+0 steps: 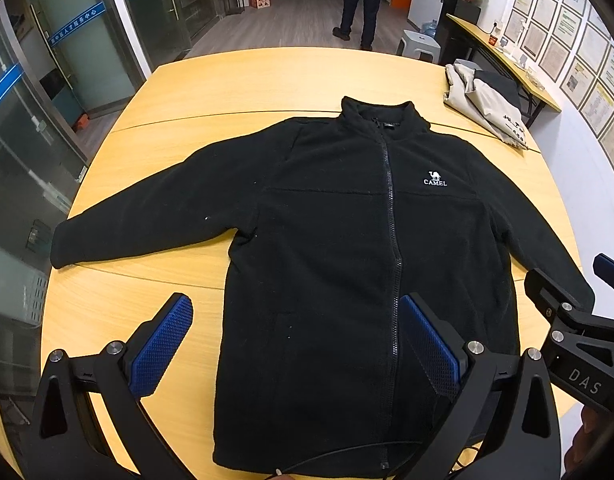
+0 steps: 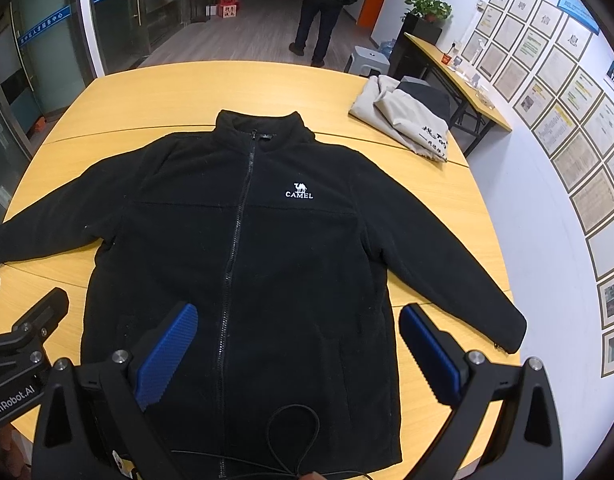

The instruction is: Fold clothes

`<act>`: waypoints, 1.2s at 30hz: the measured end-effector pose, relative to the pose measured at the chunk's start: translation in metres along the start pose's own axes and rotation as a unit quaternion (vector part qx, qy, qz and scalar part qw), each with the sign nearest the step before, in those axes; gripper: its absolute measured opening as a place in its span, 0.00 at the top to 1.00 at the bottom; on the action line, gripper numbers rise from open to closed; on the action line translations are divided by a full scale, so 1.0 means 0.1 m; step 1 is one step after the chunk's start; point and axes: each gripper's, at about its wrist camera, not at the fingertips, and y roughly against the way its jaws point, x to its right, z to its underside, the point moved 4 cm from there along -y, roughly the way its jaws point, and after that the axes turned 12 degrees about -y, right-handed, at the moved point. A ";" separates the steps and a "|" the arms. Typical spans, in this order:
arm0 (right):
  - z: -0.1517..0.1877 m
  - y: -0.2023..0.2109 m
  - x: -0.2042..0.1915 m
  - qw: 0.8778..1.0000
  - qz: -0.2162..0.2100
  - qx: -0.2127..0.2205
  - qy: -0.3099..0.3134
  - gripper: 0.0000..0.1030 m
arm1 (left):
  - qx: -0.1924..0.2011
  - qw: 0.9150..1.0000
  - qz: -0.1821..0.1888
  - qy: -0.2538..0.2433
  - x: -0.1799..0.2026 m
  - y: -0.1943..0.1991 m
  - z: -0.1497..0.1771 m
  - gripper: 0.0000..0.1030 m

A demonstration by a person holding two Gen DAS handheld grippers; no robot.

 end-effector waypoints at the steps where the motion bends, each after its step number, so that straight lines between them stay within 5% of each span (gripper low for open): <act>1: 0.00 0.00 0.00 1.000 0.000 0.000 0.001 0.00 | 0.000 1.000 -0.001 0.001 -0.01 0.00 0.00 0.00; 36: 0.03 -0.05 0.01 1.000 0.004 -0.010 0.002 0.00 | -0.006 1.000 0.000 0.007 -0.08 -0.09 0.03 0.00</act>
